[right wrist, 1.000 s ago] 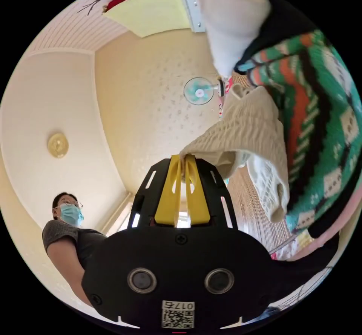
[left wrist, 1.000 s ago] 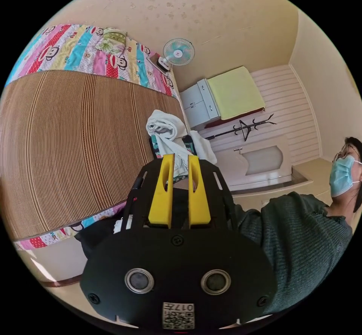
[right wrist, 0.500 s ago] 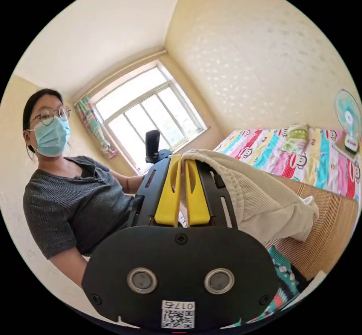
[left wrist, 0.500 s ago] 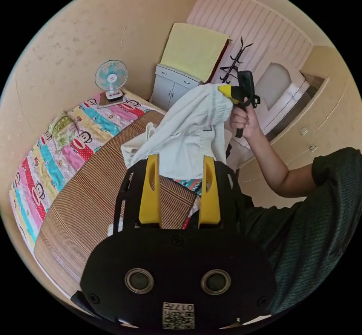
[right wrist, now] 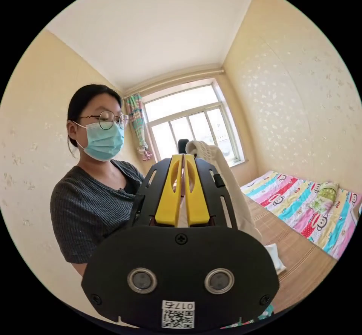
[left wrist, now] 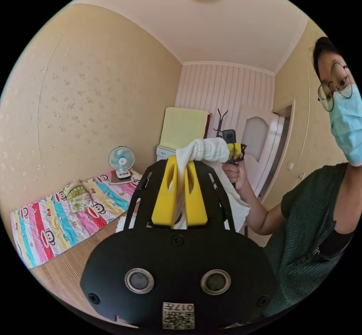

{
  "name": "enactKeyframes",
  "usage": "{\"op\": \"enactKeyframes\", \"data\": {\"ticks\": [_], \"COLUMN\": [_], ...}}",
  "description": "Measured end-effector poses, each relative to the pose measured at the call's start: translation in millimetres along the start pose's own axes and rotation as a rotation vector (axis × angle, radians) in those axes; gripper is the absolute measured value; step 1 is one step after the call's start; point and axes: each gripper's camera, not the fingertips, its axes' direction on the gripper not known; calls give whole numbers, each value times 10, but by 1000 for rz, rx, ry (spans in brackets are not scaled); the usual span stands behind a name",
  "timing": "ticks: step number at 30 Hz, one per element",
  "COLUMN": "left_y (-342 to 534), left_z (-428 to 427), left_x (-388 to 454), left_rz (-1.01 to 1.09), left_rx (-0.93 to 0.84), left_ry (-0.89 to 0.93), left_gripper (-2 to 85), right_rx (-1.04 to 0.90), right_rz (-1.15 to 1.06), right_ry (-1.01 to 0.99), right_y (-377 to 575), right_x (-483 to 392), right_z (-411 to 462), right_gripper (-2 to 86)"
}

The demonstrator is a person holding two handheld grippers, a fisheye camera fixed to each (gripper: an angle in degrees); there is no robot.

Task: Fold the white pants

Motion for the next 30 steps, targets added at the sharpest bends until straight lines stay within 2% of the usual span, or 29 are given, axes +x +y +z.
{"op": "enactKeyframes", "data": {"ticks": [2,4,8,12,16,17,19,21,26,30], "left_y": [-121,-339,-655,-970,-1187,-1212,-1306,-1370,-1646,-2036], "left_z": [-223,-455,-795,-1215,-1622,-1684,-1944,-2201,-3214,-4035], "left_x": [153,374,670,945,1117,1131,1156,1131,945,693], "left_rz": [3,30,81,100,120,120,115,90,82,85], "left_rx": [36,29,40,56,54,54,54,69,148,134], "left_ry": [-12,-50,-40,-45,-22,-15,-10,-24,-57,-113], "left_gripper": [-1,-1,0,2,4,4,6,9,23,43], "right_rx": [-15,11,64,273,203,172,176,177,140,104], "right_rz": [-3,36,161,111,72,32,-66,-114,-313,-357], "right_ry": [174,237,143,-39,120,104,35,68,230,433], "right_y": [335,751,1799,2424,2157,1974,1714,1367,640,108], "right_x": [-186,-273,-281,-364,-354,-323,-328,-396,-1009,-1505], "right_z": [-54,-110,-10,273,708,872,1065,1261,1638,2142], "right_gripper": [9,12,36,134,186,177,104,50,36,35]}}
